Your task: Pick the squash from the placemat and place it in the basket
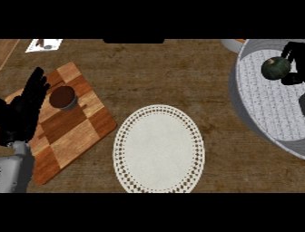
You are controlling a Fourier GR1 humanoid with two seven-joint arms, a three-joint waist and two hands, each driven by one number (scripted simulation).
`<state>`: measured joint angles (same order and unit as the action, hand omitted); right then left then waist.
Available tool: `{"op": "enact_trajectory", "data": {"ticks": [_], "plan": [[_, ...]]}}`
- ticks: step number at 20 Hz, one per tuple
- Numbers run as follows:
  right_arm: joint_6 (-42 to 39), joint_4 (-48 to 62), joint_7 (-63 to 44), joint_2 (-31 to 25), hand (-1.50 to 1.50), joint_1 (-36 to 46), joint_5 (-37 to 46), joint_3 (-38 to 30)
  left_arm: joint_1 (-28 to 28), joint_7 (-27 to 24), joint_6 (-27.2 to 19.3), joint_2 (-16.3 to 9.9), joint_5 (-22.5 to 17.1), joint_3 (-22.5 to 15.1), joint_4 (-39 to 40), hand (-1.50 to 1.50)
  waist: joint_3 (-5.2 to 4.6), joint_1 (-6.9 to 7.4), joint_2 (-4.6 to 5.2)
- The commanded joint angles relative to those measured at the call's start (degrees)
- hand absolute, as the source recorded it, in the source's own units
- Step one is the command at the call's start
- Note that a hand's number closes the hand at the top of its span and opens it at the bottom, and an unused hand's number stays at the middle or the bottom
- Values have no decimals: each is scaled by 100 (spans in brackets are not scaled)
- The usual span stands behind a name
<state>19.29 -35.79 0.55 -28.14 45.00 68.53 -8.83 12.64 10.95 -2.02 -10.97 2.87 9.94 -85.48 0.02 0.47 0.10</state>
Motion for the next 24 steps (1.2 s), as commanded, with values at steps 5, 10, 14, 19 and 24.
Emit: {"op": "enact_trajectory", "data": {"ticks": [5, 10, 14, 19, 24], "plan": [[-303, 743, -296, 0, 150, 379, -70, -191, 25, 6, -196, 269, 214, -273, 43, 0, 1, 32, 11], [-455, 932, -897, 114, 150, 542, 77, -134, -150, -162, 142, -9, -65, -32, -74, 0, -1, 42, 5], [339, 851, -180, 29, -150, 171, -489, -608, -349, -49, -4, 46, 42, -72, -342, 0, 4, 49, 9], [383, 408, 330, 238, -150, 452, -1305, -1103, -52, -22, -205, 270, 167, -210, -59, 0, 5, -5, 9], [204, -556, 623, 520, -150, 15, -2317, -1626, -112, -158, -207, 173, 137, -41, 122, 0, -3, -194, -56]]}}
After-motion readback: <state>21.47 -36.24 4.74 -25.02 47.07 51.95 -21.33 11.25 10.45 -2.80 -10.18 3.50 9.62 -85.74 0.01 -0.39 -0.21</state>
